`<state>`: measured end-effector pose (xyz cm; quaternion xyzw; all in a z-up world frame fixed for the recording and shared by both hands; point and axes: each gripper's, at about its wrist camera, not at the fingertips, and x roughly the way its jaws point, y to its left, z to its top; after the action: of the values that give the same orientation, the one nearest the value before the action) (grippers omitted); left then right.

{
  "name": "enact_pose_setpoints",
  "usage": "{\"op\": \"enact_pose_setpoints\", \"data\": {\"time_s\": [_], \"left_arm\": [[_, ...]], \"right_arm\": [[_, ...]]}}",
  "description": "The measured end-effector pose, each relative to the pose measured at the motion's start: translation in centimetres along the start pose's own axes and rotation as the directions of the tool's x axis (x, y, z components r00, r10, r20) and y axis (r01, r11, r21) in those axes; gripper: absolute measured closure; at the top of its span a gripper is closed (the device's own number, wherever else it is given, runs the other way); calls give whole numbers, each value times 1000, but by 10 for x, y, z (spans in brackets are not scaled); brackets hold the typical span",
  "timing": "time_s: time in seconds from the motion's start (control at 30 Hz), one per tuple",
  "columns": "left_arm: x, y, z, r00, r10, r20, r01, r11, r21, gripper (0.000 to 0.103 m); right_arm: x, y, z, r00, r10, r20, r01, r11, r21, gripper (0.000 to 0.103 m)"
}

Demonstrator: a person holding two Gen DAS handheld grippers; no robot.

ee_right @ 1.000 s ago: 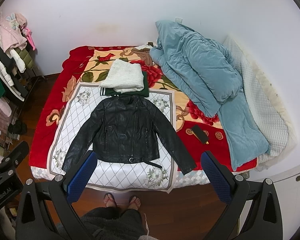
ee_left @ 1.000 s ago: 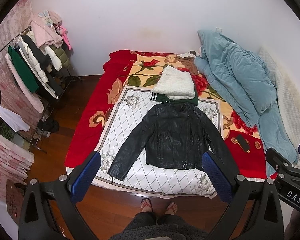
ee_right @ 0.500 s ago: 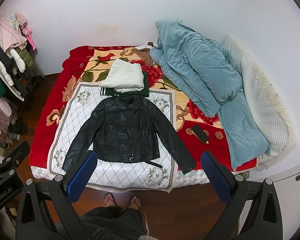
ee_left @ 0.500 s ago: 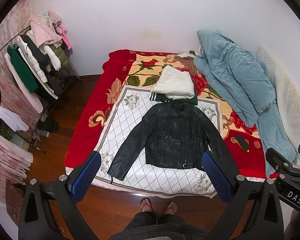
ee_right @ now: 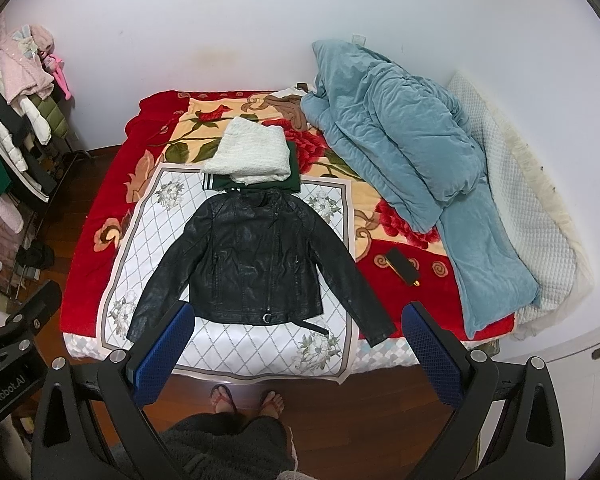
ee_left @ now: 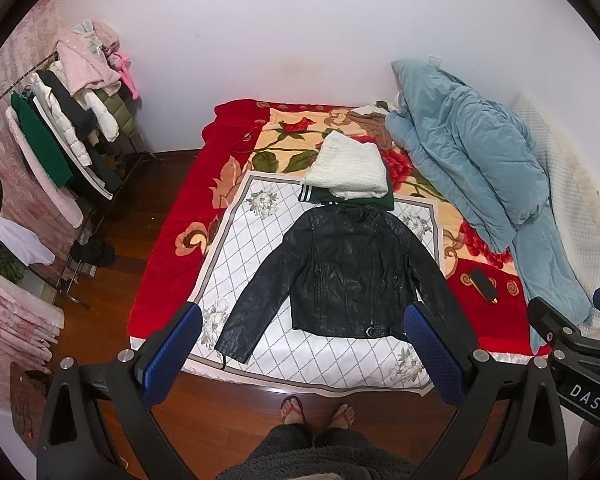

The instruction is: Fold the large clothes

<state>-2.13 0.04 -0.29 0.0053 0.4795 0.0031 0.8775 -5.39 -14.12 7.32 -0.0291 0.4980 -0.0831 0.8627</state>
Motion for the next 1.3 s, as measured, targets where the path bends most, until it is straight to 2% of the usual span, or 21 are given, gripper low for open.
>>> {"op": "enact_pose_setpoints", "data": {"time_s": [0.13,0.17,0.3,0.4,0.47,0.57,0.63,0.73,0.8,0.9,0.93,1.0,1.07,1.13,1.17,1.2,1.23,1.27,1.3], "left_arm": [[1,-1,-2,1000,8,7,-8,1000,0,0],[4,-2,8,1000,18,7,-18,1000,2,0],[36,-7,18,997,71,19,-72,997,21,0],[82,-11,20,993,121,13,-121,992,45,0],[119,-10,21,987,163,-5,-163,985,61,0],[183,-6,20,973,222,-56,-217,973,83,0],[225,-10,14,965,245,-96,-236,967,93,0],[292,-19,1,939,299,-167,-284,953,109,0],[327,-20,-6,922,333,-196,-315,942,119,0],[384,-22,-23,888,391,-243,-369,920,132,0],[402,-18,-28,881,395,-260,-375,919,125,0],[440,-14,-41,859,410,-307,-394,912,116,0],[476,-15,-56,838,416,-353,-405,908,109,0],[506,-16,-69,817,429,-385,-416,901,121,0],[518,-17,-75,808,434,-398,-417,899,134,0],[528,-18,-80,801,439,-407,-417,897,146,0],[537,-19,-85,797,440,-415,-414,897,156,0],[544,-21,-89,798,436,-417,-406,899,163,0],[550,-23,-92,799,435,-415,-398,900,177,0]], "right_arm": [[-2,6,5,1000,-4,-9,4,1000,15,0],[2,10,6,1000,-6,-12,7,1000,25,0],[39,4,7,1000,1,-25,1,996,90,0],[97,-4,3,995,-1,-102,17,989,148,0],[147,-16,-2,989,-29,-147,56,981,184,0],[227,-34,-14,969,-77,-233,124,973,196,0],[282,-50,-25,957,-73,-281,138,966,220,0],[368,-69,-41,931,-44,-362,141,958,248,0],[420,-78,-50,911,4,-413,121,953,276,3],[504,-92,-65,889,58,-455,95,947,307,4],[539,-94,-71,880,78,-469,80,948,308,6],[593,-94,-82,860,89,-503,73,953,294,14],[645,-94,-96,823,103,-558,77,954,289,18],[683,-95,-110,796,137,-590,71,946,316,21],[701,-96,-119,776,158,-611,74,939,337,29],[716,-96,-128,759,190,-622,68,928,367,45],[727,-97,-135,745,228,-627,58,914,401,49],[733,-96,-141,749,244,-616,55,904,425,50],[733,-93,-143,768,246,-591,42,902,430,61]]}}
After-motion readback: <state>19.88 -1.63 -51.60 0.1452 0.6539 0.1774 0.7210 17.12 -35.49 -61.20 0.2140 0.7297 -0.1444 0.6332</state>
